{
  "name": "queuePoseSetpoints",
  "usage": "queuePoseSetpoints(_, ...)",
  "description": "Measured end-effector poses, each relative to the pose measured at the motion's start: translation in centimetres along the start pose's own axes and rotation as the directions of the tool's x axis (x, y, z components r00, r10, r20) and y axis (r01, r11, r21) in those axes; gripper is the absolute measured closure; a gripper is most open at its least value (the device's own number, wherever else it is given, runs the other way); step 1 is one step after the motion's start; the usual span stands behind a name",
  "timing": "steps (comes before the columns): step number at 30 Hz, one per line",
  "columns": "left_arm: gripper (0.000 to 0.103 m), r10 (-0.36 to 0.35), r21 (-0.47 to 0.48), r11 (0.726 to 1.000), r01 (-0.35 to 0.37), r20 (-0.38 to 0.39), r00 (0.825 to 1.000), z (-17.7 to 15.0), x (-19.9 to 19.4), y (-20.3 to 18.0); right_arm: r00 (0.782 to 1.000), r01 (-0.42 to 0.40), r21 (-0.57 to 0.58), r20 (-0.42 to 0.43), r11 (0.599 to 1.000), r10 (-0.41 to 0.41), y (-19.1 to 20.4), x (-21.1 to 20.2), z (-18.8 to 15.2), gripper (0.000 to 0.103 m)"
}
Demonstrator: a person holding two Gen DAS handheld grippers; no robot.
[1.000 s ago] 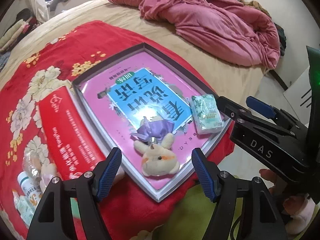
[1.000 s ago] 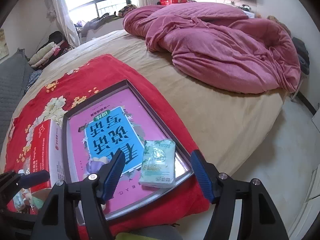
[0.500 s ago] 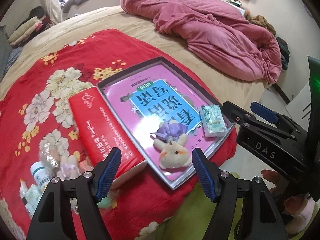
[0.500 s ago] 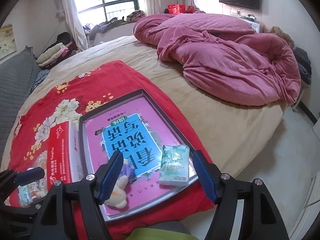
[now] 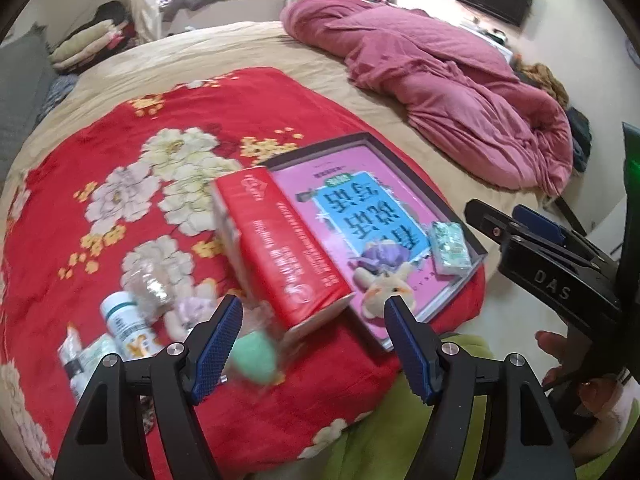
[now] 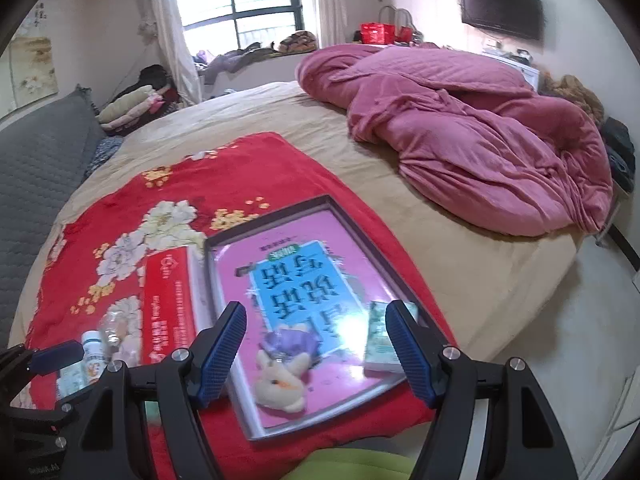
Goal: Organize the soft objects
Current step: 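Move both open tools back over the remaining pile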
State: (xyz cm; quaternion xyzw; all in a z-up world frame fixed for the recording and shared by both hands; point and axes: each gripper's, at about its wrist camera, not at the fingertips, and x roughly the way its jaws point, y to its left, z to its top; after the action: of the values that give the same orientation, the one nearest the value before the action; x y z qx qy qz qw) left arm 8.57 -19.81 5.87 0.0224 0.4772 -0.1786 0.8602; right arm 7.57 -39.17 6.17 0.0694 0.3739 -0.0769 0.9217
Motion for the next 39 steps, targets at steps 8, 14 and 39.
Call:
queuePoseSetpoints(8, 0.028, 0.041, -0.088, 0.995, -0.037, 0.042, 0.998, -0.9, -3.0, 4.9, 0.997, -0.076, -0.052, 0.015, 0.996, 0.077, 3.8, -1.6, 0.2, 0.031)
queuePoseSetpoints(14, 0.028, 0.081, -0.179, 0.982, -0.067, 0.075, 0.994, -1.9, -5.5, 9.6, 0.993, -0.116, -0.093, 0.025, 0.989, 0.119, 6.4, -2.7, 0.2, 0.031)
queuePoseSetpoints(39, 0.028, 0.188, -0.389, 0.909, -0.152, 0.056, 0.981, -8.9, -9.3, 20.8, 0.972, -0.232, -0.302, -0.045, 0.925, 0.229, 16.8, -3.8, -2.7, 0.031)
